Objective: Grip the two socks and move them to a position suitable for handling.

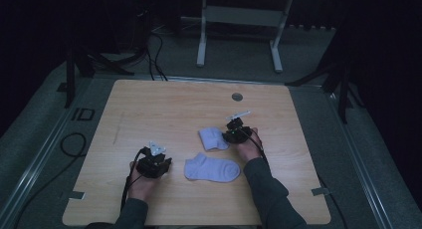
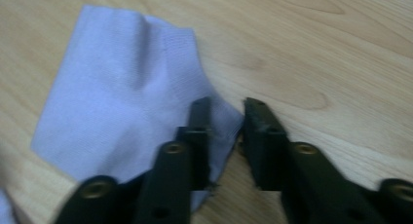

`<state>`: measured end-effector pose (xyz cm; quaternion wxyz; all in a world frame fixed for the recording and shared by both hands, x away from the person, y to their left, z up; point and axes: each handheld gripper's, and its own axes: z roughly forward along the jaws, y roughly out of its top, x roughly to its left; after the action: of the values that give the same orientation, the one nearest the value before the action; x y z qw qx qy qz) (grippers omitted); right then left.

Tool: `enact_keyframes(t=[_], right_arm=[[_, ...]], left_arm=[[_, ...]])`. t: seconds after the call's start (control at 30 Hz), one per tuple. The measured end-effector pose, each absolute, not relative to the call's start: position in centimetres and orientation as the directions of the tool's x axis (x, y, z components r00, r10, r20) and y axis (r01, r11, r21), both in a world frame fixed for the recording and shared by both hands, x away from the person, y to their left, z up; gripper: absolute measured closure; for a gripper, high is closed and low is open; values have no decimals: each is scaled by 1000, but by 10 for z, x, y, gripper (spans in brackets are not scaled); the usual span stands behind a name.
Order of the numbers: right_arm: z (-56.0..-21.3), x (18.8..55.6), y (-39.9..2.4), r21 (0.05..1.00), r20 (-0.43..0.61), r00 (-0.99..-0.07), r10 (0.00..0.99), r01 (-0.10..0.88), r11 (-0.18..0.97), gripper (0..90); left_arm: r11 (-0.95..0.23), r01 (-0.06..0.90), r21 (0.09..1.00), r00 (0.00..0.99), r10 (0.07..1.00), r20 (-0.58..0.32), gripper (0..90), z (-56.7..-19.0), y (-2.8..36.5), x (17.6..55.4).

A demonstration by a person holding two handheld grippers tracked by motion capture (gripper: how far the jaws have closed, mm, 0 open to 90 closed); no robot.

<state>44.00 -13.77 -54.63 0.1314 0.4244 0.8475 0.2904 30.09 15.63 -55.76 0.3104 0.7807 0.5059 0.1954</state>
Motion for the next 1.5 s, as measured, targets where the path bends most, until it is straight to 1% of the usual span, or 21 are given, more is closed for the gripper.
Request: enact_keyframes(t=[0.03, 0.1, 0.3, 0.4, 0.57, 0.6, 0.7, 0.83, 1.07, 1.1, 1.3, 1.33, 1.37, 1.5], right_arm=[[-546, 439, -136, 602, 21, -612, 790, 639, 479, 848], [-545, 438, -136, 603, 5, -608, 794, 635, 482, 860], [-526, 428, -149, 638, -14, -599, 800, 611, 469, 863], [-512, 425, -162, 655, -39, -579, 815, 601, 459, 864], [-495, 421, -188, 670, -49, -544, 838, 604, 431, 864], [-495, 421, -188, 670, -49, -544, 838, 604, 431, 864], [-482, 416, -208, 691, -60, -513, 856, 597, 407, 863], [-472, 411, -219, 704, -68, -509, 858, 585, 403, 862], [-466, 400, -211, 708, -93, -544, 834, 553, 439, 859], [-467, 396, -204, 709, -94, -565, 820, 540, 454, 859], [-477, 383, -180, 700, -91, -637, 765, 506, 504, 858], [-477, 383, -180, 700, -91, -637, 765, 506, 504, 858], [-482, 380, -172, 704, -90, -668, 738, 481, 522, 858], [-490, 378, -160, 695, -81, -692, 717, 477, 539, 858]], left_arm=[[-295, 669, 682, 412, 911, -9, 692, -558, 156, 301], [-296, 669, 682, 412, 911, -9, 692, -558, 156, 301], [-296, 669, 682, 412, 911, -9, 691, -558, 156, 301], [-295, 669, 682, 411, 911, -9, 690, -558, 156, 301], [-292, 670, 683, 410, 912, -12, 690, -558, 156, 301], [-292, 670, 682, 410, 912, -12, 690, -558, 156, 301], [-297, 668, 682, 413, 911, -8, 690, -558, 156, 302], [-294, 668, 684, 410, 912, -9, 692, -558, 156, 302], [-294, 668, 683, 408, 913, -6, 701, -558, 156, 303], [-294, 668, 683, 408, 913, -6, 704, -558, 156, 303], [-291, 669, 684, 404, 915, -7, 704, -558, 156, 303], [-290, 669, 684, 403, 915, -6, 704, -558, 156, 303], [-290, 670, 684, 403, 915, -6, 704, -558, 156, 304], [-293, 670, 682, 402, 915, -2, 704, -557, 157, 304]])
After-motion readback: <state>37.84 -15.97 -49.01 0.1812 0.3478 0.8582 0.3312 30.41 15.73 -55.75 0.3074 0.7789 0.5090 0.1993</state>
